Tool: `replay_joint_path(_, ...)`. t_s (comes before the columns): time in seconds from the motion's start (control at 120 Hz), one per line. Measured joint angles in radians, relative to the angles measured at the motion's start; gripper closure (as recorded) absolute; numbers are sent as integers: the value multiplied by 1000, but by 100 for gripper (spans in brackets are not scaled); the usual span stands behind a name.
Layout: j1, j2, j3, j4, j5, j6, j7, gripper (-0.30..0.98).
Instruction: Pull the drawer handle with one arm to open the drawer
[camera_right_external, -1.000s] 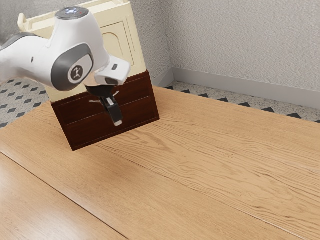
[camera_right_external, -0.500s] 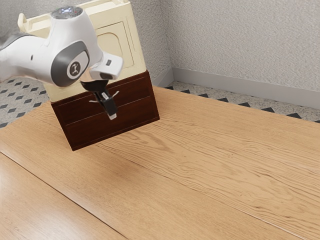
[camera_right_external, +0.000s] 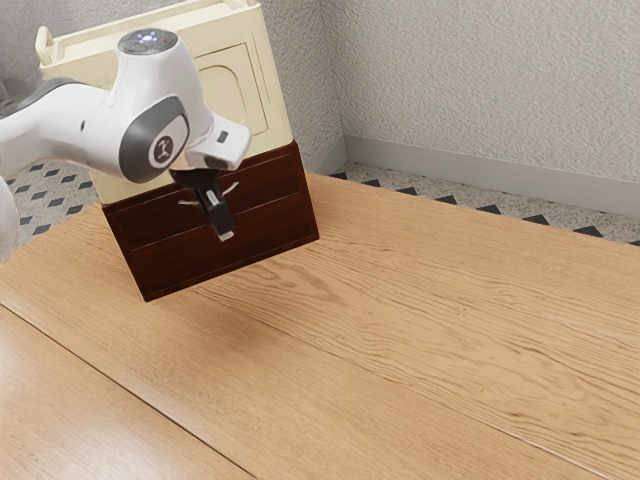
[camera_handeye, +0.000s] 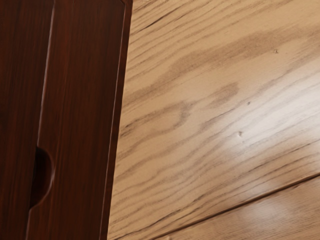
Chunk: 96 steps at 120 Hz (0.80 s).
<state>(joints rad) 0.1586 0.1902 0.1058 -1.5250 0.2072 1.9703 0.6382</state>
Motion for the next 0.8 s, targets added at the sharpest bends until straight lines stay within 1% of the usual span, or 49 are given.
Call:
replay_joint_path(0.15,-1,26,0,33,10,27,18,0)
replay_joint_path(0.5,2,56,13,36,41,101,45,0)
replay_joint_path(0.8,3,95,33,41,46,154,57,0)
